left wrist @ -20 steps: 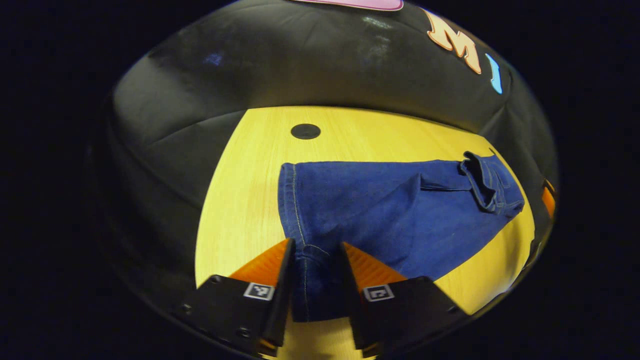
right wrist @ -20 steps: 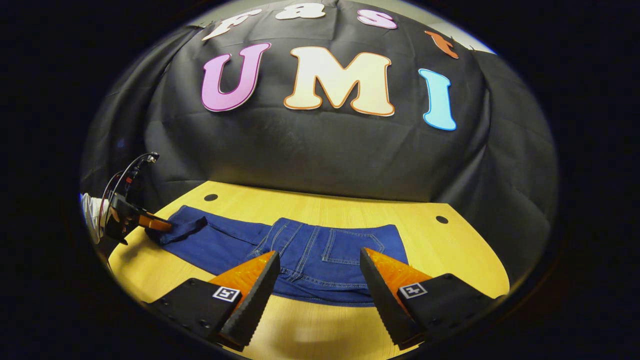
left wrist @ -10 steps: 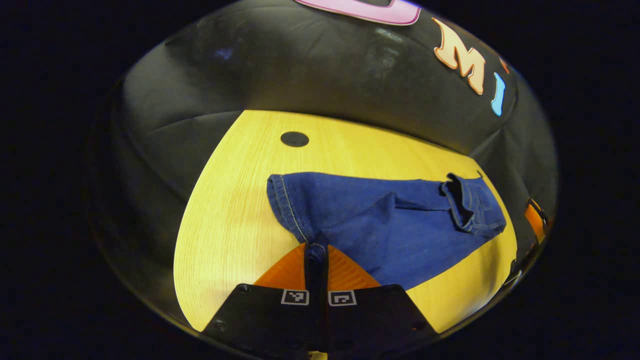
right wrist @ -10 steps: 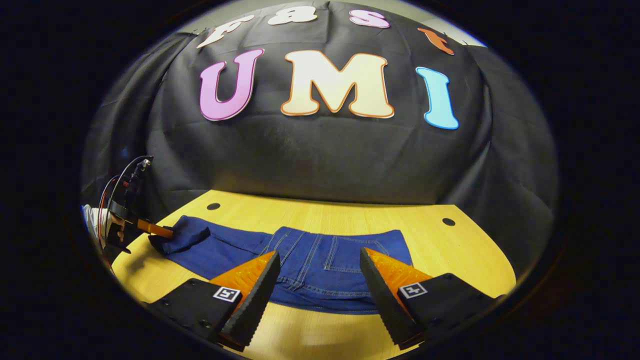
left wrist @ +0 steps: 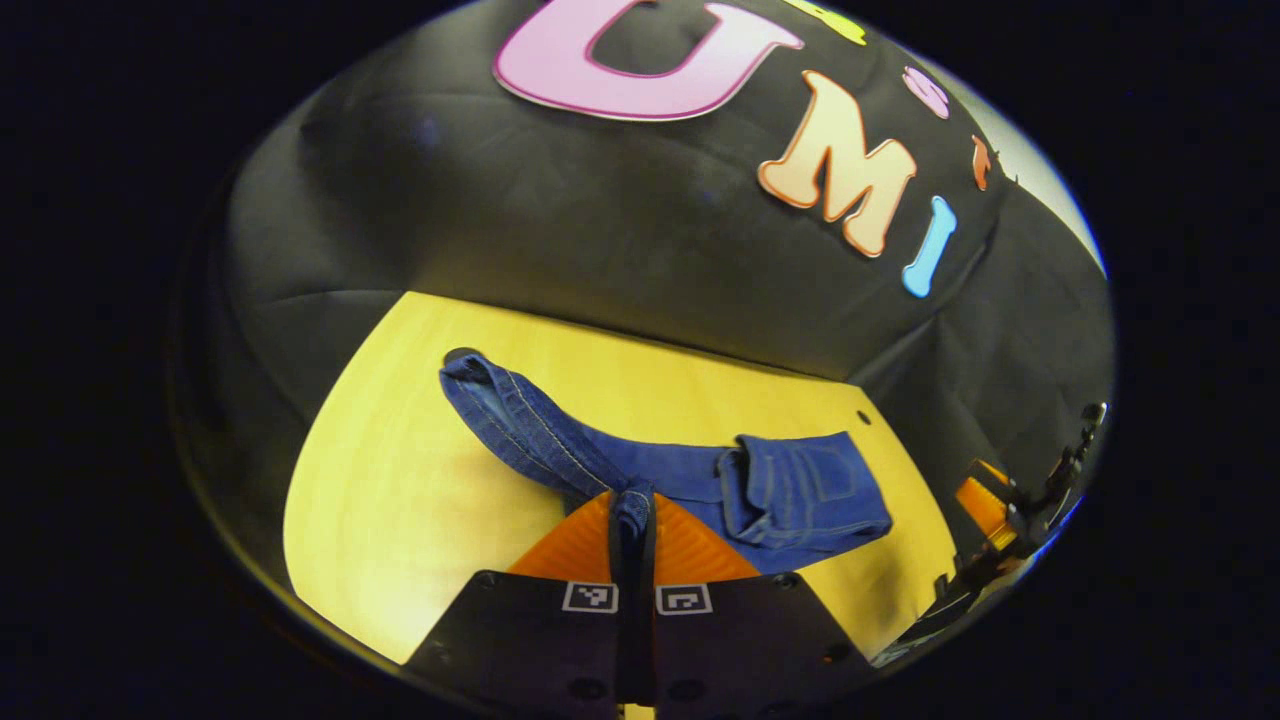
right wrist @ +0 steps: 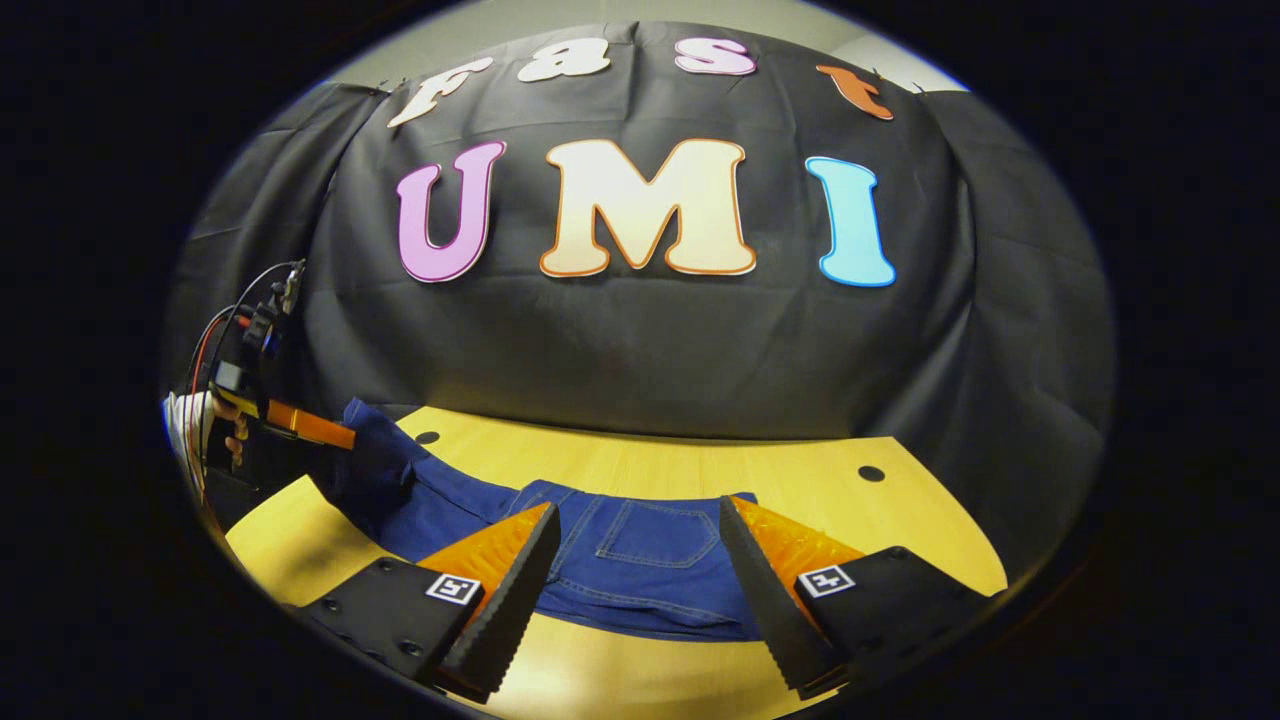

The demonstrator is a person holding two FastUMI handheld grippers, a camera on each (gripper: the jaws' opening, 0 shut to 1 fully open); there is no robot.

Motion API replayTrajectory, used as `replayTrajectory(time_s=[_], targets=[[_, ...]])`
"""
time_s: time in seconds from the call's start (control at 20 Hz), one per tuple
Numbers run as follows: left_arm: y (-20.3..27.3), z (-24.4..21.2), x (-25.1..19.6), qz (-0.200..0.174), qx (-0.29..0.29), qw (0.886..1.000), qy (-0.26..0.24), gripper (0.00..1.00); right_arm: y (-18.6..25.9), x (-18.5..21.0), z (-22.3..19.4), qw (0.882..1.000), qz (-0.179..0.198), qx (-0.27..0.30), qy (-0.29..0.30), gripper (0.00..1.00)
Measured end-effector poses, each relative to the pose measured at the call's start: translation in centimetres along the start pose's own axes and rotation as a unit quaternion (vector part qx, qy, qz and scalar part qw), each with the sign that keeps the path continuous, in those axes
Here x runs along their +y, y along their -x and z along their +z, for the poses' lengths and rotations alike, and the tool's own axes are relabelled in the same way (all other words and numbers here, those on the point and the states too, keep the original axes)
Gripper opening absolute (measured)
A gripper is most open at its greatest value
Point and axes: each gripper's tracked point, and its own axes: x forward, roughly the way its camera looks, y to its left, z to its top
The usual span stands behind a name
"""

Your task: Grasp the waist and the cuffs of the jeans and fold them to make the two legs overlap; first hold the waist and fold one-third of the jeans toward the cuffs, then hold the cuffs and fold the remaining one-third in the same direction to finish folding.

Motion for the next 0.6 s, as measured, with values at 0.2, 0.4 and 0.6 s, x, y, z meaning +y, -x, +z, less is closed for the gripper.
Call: replayTrajectory(time_s=[0.2,0.4,0.6], targets=[[-1.8,1.2,-6.2,-0.019,-0.010,1.000,-0.020,0.00,2.0,-3.3,1.4,1.000,-0.001,-0.014,-0.006,0.99],[-4.1,1.7,-12.1,-0.047,-0.014,0.998,-0.039,0.00,3.9,-6.5,1.9,1.000,-0.005,-0.022,-0.009,0.99],[-7.2,1.2,-18.7,-0.079,-0.010,0.995,-0.061,0.00,5.2,-9.4,1.9,1.000,-0.006,-0.021,0.001,0.99]])
